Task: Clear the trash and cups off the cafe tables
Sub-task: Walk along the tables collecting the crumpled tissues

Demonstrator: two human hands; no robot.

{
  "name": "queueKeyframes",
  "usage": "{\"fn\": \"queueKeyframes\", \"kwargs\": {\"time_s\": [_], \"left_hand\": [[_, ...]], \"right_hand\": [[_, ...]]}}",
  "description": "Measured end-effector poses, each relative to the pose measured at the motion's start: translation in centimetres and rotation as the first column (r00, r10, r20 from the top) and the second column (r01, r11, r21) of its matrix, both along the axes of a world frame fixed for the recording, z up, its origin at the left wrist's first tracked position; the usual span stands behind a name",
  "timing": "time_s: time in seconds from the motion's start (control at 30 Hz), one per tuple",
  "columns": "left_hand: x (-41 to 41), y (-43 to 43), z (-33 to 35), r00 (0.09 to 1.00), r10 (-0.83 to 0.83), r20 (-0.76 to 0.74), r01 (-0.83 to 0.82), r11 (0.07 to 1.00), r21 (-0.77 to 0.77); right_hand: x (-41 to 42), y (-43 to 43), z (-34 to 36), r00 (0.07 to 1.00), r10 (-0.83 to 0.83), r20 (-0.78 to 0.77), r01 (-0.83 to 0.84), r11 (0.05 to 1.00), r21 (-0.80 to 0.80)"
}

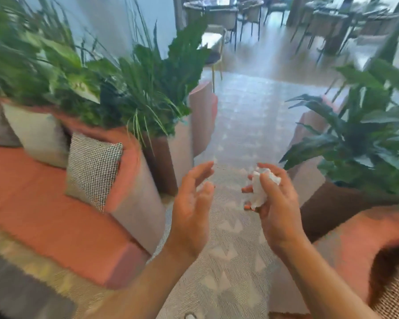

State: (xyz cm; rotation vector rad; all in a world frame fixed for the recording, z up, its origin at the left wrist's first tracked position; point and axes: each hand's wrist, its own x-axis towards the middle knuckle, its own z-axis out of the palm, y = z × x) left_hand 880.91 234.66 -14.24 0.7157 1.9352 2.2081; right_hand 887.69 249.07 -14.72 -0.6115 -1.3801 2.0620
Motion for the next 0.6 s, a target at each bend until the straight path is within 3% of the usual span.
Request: {"fn": "queueKeyframes", "kwargs": {"time_s": [0.17, 0.33, 0.5, 0.6], "left_hand": [[-3.8, -4.9, -0.3, 0.981, 0.194, -0.007, -0.194, 0.981, -0.026], [-2.9, -10.5, -0.1, 0.884, 0.467, -0.013, -0.467, 0.884, -0.022], [2.5, -15.5, 0.2, 0.627, 0.779, -0.021, -0.779, 0.626, -0.025], [7.1, -18.2, -0.1, 0.476, 0.879, -0.013, -0.879, 0.475, -0.045]], "right_hand": [[-6.7, -3.4, -0.1, 0.976, 0.215, -0.008, -0.215, 0.976, 0.014], [-11.5, -8.0, -0.1, 0.864, 0.502, -0.028, -0.500, 0.864, 0.049], [-12.5, -14.8, -0.3, 0.621, 0.784, -0.015, -0.773, 0.615, 0.157], [-11.1, -19.4, -0.1, 0.464, 0.885, -0.026, -0.876, 0.464, 0.133]]}}
